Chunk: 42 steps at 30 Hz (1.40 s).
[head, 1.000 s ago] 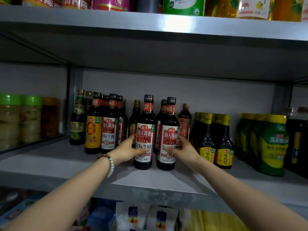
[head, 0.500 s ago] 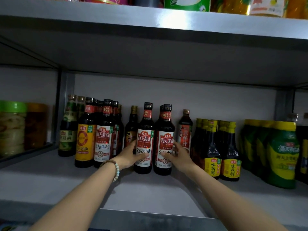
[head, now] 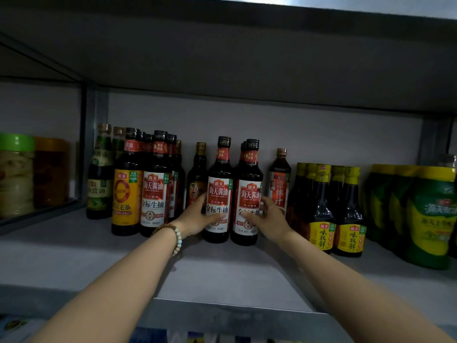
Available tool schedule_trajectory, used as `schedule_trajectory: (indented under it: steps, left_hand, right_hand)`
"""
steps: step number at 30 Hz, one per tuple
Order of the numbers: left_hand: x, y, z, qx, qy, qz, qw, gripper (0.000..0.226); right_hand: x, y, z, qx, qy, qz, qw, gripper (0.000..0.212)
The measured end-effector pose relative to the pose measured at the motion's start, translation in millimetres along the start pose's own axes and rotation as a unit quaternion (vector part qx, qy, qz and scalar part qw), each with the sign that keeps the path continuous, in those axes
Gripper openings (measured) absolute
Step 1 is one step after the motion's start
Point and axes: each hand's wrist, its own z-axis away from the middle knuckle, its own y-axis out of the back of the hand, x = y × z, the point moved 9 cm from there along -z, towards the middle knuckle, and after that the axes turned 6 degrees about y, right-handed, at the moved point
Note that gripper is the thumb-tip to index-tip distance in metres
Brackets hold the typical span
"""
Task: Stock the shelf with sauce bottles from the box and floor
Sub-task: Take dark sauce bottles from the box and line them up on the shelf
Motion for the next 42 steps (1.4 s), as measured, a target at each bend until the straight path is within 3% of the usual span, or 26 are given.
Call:
schedule_trajectory:
  steps: [22, 28, 33, 37, 42]
  left_hand:
    - [-4, 0, 0, 0.010, 0.005, 0.000, 1.000, 0.077]
    - [-3, 11, 15, 0.073, 0.036, 0.000, 0.997, 0.081]
    - [12, 39, 48, 0.206, 0.044, -0.004, 0.978, 0.068]
    - [36, 24, 82, 0.181, 0.019, -0.047, 0.982, 0.064]
    - [78, -25, 136, 0.140, -0.008, -0.109, 0.984, 0.069]
  right_hand:
    - [3, 2, 3, 0.045, 0.003, 0.000, 0.999, 0.059]
    - [-4, 0, 15, 0.020, -0.030, 0.016, 0.999, 0.067]
    - [-24, 23, 38, -0.022, -0.031, 0.066, 0.997, 0.074]
    - [-42, 56, 71, -0.071, -0.006, 0.135, 0.988, 0.073]
    - [-72, 122, 119, -0.066, 0.034, 0.172, 0.982, 0.067]
